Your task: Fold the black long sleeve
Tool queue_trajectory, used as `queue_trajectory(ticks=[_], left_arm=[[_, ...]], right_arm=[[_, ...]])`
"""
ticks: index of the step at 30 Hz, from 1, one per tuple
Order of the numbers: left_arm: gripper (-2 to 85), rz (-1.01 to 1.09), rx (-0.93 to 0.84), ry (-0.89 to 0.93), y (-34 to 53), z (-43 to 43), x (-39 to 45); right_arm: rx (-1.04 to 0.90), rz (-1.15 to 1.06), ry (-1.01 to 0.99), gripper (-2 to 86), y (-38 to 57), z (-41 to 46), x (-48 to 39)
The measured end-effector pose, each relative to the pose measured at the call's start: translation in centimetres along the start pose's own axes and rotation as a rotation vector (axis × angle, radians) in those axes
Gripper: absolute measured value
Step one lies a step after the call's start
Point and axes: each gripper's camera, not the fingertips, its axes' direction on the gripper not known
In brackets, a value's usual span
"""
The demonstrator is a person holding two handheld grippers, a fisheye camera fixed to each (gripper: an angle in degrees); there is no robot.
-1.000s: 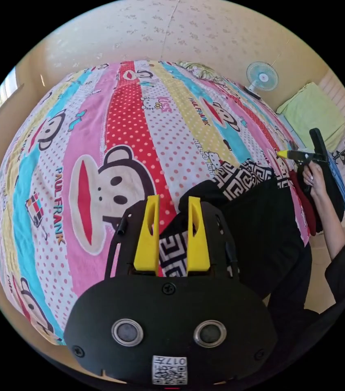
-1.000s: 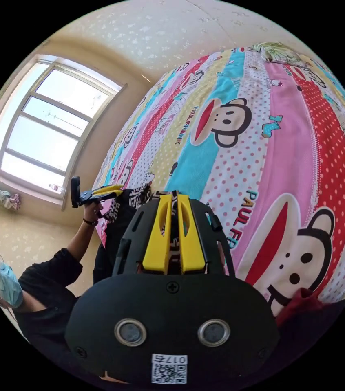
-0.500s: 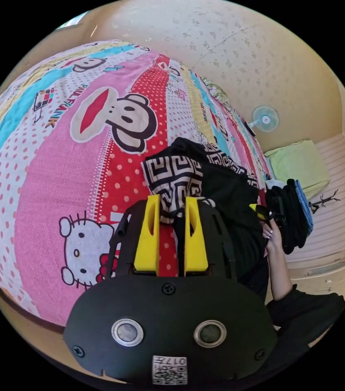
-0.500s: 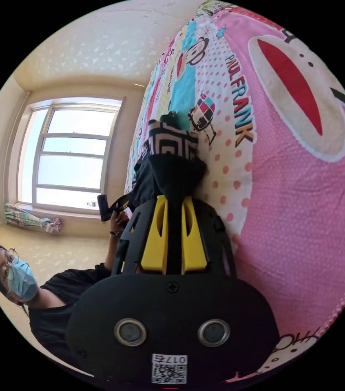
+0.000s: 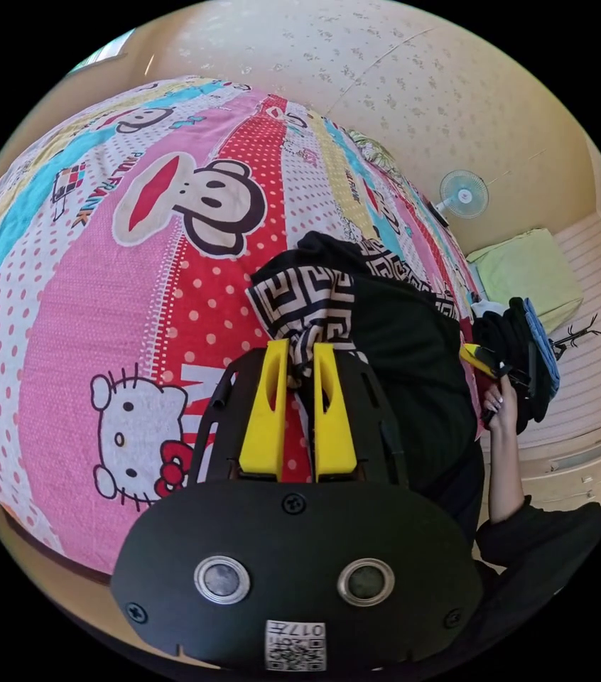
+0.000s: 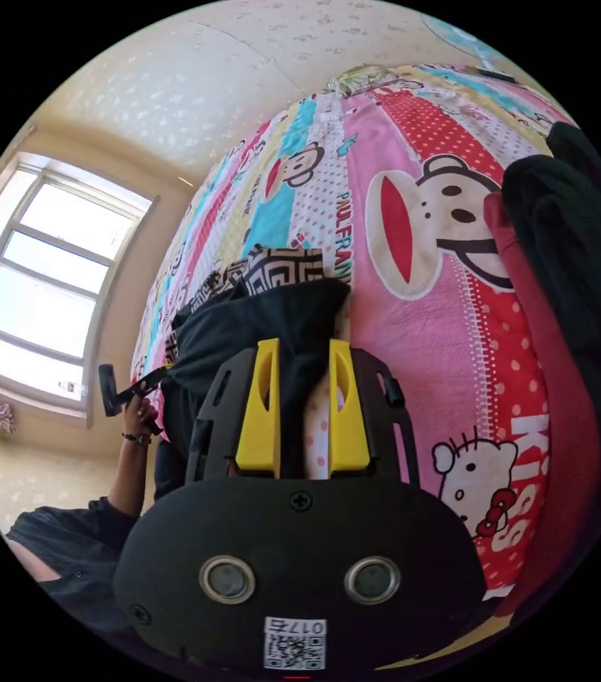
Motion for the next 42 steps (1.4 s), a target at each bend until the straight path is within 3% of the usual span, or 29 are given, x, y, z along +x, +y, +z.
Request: queue_trajectory(ticks=[3,6,12,15,22,24,29,33,38,42], left_arm=[[6.5,-0.001,0.0,-0.02,-0.1,-0.2,0.5],[6.7,0.018,-0.009,-0.041,-0.3,-0.7,1.1],[10.1,-0.021,0.027,0.08,3.4,-5.8,0.6],[12.5,0.002,-0.017,0.173,7.4,-6.2,1.6],[9.2,-0.029,-0.037,0.08,13.1,-4.4,5.6],[2.2,-0.046,-0.131,0.125,12.7,-4.2,6.4],[-0.1,0.045,-0.065,0.14,10.9,-11.4,9.5],[-0.3,0.166,0.041,0.063,6.1,-17.6,12.9],[1.1,0.221,0.12,0.016,-1.7,-18.5,13.7],[6.2,0.134,0.01,0.09,-4.7,-15.4,10.6]], right_arm=[[-0.018,0.008,-0.015,12.9,-0.9,0.5,0.9],[-0.218,-0.046,-0.01,11.0,-1.7,4.9,1.1],[-0.169,-0.056,-0.168,11.5,2.4,1.2,1.9],[-0.149,-0.055,-0.11,11.5,7.7,-0.4,1.9],[-0.116,-0.05,0.002,4.8,18.1,0.5,2.0],[-0.161,-0.009,-0.042,3.9,18.2,0.4,2.1],[-0.134,-0.107,0.032,2.6,16.8,-4.5,-1.7],[-0.082,-0.205,0.055,2.3,13.3,-7.0,-4.5],[-0.008,-0.187,0.093,2.9,6.7,-6.0,-3.4],[-0.053,-0.069,-0.002,6.5,3.9,-3.4,1.2]])
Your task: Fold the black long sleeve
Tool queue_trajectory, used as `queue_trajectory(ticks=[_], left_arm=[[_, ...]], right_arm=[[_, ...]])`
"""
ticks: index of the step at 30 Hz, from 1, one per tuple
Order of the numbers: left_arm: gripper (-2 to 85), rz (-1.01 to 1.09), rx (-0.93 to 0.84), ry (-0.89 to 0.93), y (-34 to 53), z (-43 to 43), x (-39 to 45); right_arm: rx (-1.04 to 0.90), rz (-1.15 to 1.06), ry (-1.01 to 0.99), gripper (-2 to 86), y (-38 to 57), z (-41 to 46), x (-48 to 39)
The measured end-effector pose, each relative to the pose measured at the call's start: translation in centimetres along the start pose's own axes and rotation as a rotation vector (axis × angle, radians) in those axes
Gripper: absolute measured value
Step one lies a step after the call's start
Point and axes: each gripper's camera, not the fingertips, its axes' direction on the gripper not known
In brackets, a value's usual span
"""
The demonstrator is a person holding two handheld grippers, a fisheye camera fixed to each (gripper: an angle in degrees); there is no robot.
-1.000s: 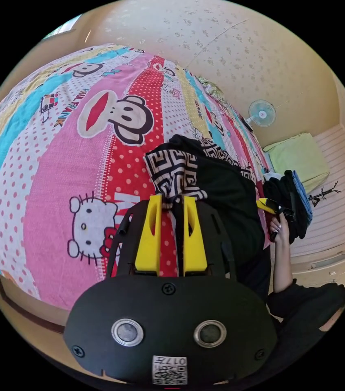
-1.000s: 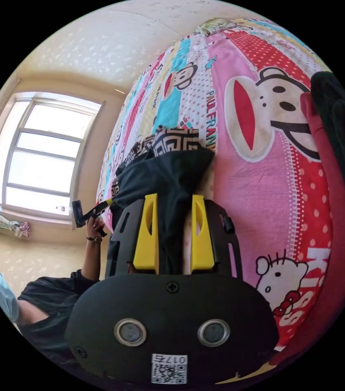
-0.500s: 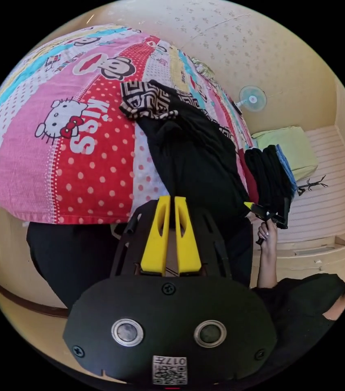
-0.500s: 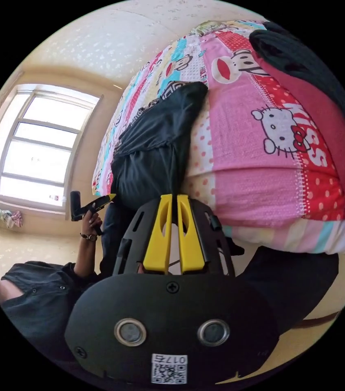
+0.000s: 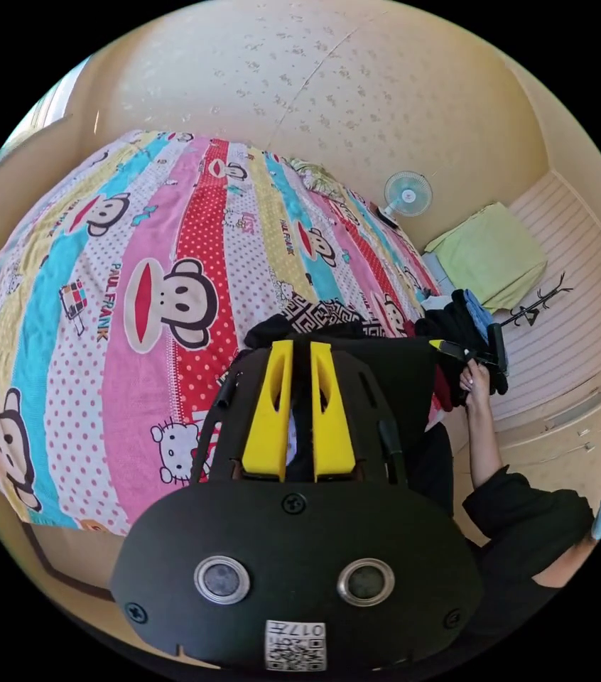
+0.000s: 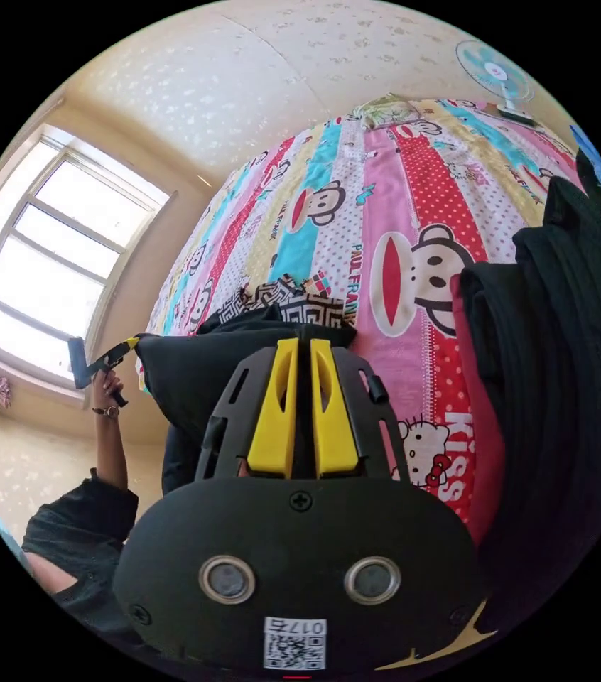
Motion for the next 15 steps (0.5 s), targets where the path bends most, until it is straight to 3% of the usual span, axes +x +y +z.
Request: queue_trajectory(ticks=[2,7,11,15], left_arm=[[8.2,-0.023,0.019,-0.018,2.0,-0.1,-0.6],[12.1,-0.032,-0.018,-0.042,10.2,1.2,-0.3],[13.2,-0.059,-0.13,-0.076,15.3,4.2,0.7],[12.3,-0.085,-0.104,-0.153,17.5,4.9,1.5]], right_arm=[[0.017,0.006,-0.071,9.5,1.7,-0.2,0.7],[-0.045,0.0,0.021,13.9,9.9,1.0,1.0],[-0.078,0.033,-0.023,14.3,14.2,2.8,2.2],[-0.067,0.061,-0.019,13.7,16.8,3.6,2.9]])
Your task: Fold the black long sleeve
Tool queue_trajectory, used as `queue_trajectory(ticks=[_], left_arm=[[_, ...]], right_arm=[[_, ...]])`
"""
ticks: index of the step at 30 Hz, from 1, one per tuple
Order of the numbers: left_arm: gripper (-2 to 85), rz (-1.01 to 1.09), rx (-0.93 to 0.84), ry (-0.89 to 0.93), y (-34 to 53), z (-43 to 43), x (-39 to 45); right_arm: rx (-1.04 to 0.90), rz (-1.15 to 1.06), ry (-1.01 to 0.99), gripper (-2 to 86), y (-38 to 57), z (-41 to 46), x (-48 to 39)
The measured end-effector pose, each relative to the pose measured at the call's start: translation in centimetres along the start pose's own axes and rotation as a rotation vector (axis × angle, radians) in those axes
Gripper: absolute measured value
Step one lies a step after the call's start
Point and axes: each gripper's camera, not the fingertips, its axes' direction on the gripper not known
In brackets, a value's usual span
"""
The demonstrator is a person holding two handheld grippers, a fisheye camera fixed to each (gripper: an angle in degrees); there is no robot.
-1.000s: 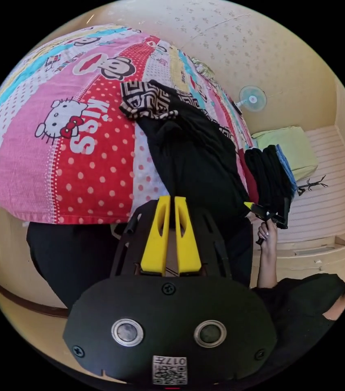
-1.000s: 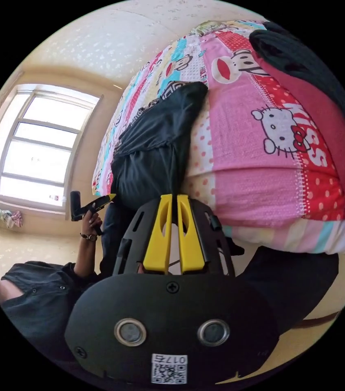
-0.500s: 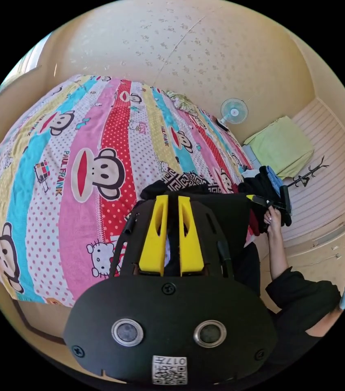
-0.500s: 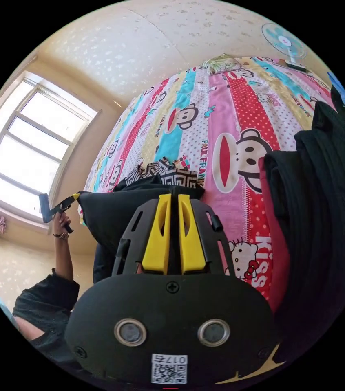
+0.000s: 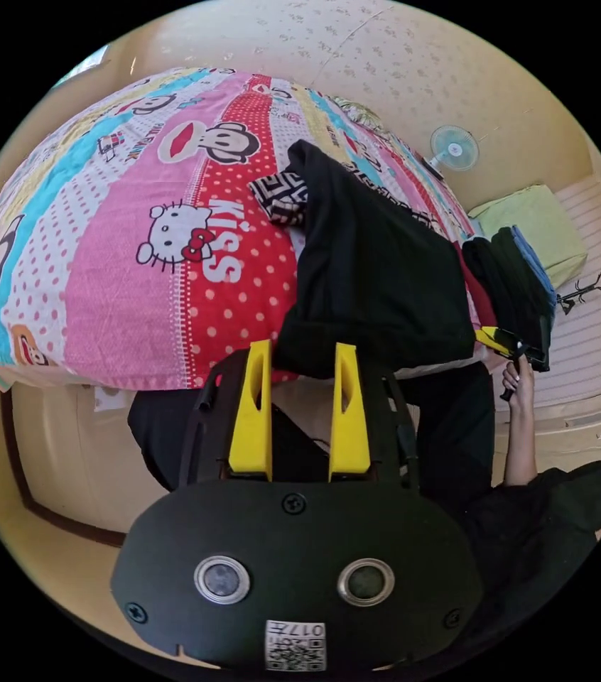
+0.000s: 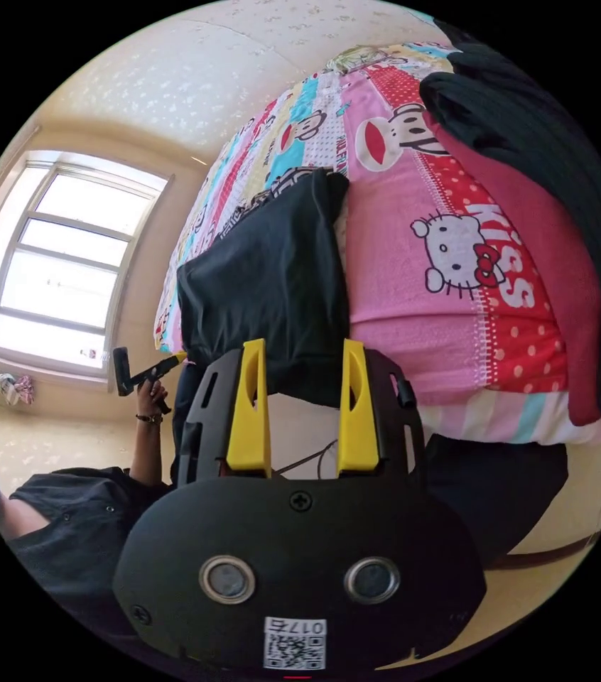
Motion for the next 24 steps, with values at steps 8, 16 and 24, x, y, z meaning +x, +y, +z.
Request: queue_trajectory(ticks=[8,16,24], left_arm=[[8.9,-0.061,-0.008,0.022,-0.1,-0.4,0.1],[4.5,-0.066,0.004,0.127,1.0,-1.4,0.4],[3.4,0.115,0.246,0.392,5.3,-13.6,2.5]], right_arm=[[-0.046,0.025,0.066,11.5,2.3,0.8,0.1],[0.003,0.138,0.047,12.4,6.1,-0.1,4.0],[0.042,0.001,-0.552,2.1,8.7,-6.7,4.8]])
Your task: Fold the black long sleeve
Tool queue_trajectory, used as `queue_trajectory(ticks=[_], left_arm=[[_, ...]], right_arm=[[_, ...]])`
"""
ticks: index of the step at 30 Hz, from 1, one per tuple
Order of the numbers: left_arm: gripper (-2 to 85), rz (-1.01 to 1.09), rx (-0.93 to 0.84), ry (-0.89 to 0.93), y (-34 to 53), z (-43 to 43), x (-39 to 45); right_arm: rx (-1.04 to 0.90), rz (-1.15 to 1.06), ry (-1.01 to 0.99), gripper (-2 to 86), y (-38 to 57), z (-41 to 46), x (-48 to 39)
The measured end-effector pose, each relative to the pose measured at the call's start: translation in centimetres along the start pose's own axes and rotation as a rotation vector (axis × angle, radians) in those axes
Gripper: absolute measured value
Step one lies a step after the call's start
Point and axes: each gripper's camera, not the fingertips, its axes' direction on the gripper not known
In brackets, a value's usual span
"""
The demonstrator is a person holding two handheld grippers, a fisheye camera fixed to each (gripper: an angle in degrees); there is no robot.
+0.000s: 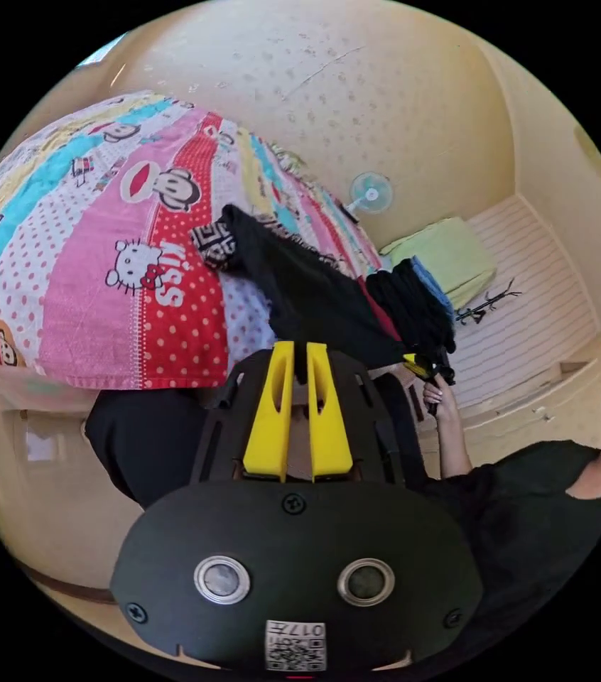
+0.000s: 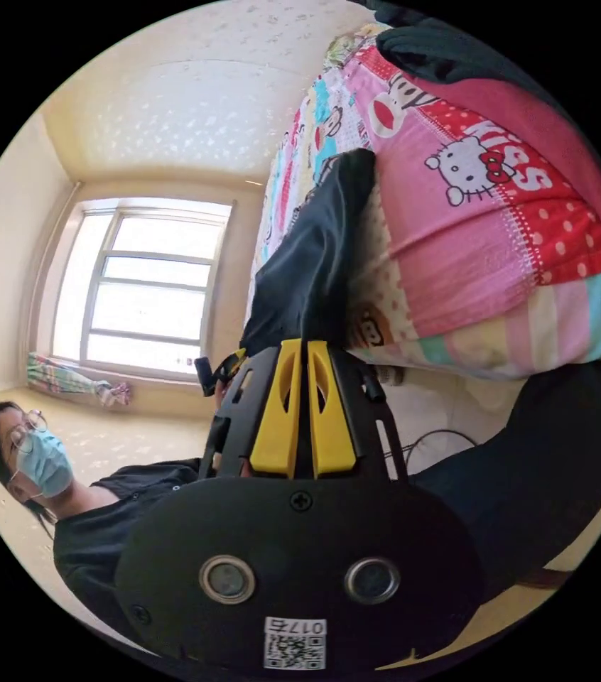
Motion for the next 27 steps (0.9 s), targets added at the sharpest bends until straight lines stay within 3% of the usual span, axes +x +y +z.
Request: queue_trajectory(ticks=[3,8,14,20,24,27], left_arm=[[2.9,0.108,0.091,-0.025,0.5,-6.1,4.9],[2.4,0.235,0.085,0.014,1.4,-13.0,11.6],[2.5,0.281,-0.009,-0.195,4.3,-16.4,16.8],[2.4,0.154,-0.077,-0.021,2.3,-13.7,11.5],[2.7,0.095,-0.092,-0.023,-4.1,-8.6,6.0],[3.2,0.028,-0.004,0.08,-10.3,-6.1,1.2]], right_arm=[[-0.014,-0.161,-0.019,1.7,1.2,-3.3,-5.3],[-0.048,-0.347,0.04,1.4,4.3,-6.7,-13.7],[-0.076,-0.412,0.118,1.2,9.5,-9.6,-18.9],[0.028,-0.251,0.158,1.1,7.8,-10.6,-15.9],[0.038,-0.171,0.211,1.2,-0.2,-7.1,-12.6],[0.121,-0.188,0.391,1.6,-6.9,-4.0,-13.5]])
